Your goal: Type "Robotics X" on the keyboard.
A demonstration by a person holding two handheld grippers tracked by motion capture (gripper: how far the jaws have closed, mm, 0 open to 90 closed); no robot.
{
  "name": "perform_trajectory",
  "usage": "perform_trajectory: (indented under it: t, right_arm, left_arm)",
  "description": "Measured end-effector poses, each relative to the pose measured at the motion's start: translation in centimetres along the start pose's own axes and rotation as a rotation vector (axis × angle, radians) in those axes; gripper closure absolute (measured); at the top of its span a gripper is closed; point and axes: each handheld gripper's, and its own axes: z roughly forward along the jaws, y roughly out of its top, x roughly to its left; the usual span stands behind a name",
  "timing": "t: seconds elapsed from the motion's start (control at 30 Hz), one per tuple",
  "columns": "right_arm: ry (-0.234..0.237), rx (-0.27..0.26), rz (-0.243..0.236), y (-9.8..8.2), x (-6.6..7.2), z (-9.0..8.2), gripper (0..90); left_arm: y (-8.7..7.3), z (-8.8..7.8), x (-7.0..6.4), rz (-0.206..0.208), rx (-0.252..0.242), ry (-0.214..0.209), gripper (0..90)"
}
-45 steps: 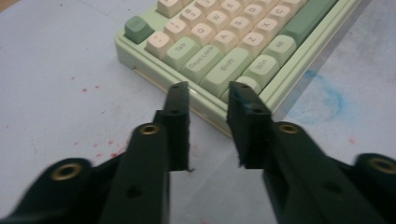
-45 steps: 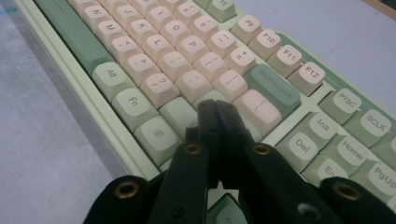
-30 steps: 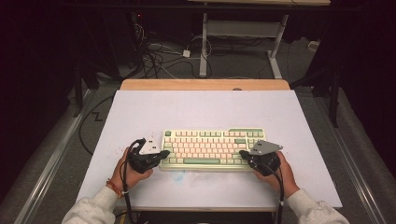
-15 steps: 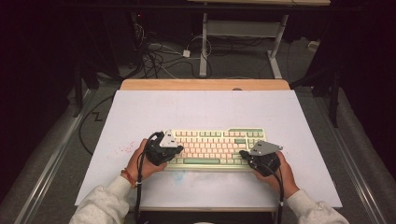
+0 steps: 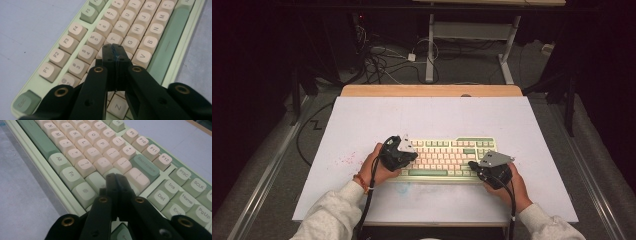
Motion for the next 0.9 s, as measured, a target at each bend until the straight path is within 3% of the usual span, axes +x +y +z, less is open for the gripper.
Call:
perform_trajectory:
  t: [0.33,0.9]
  right_arm:
    - [-0.002,0.0,-0.004,0.0,0.0,0.0,90.0]
    - [-0.003,0.002,-0.004,0.0,0.0,0.0,90.0]
  left_arm:
    - [1.2,1.3,0.6,-0.003,0.012,0.01,87.4]
    - [1.2,1.1,0.5,0.002,0.012,0.01,86.3]
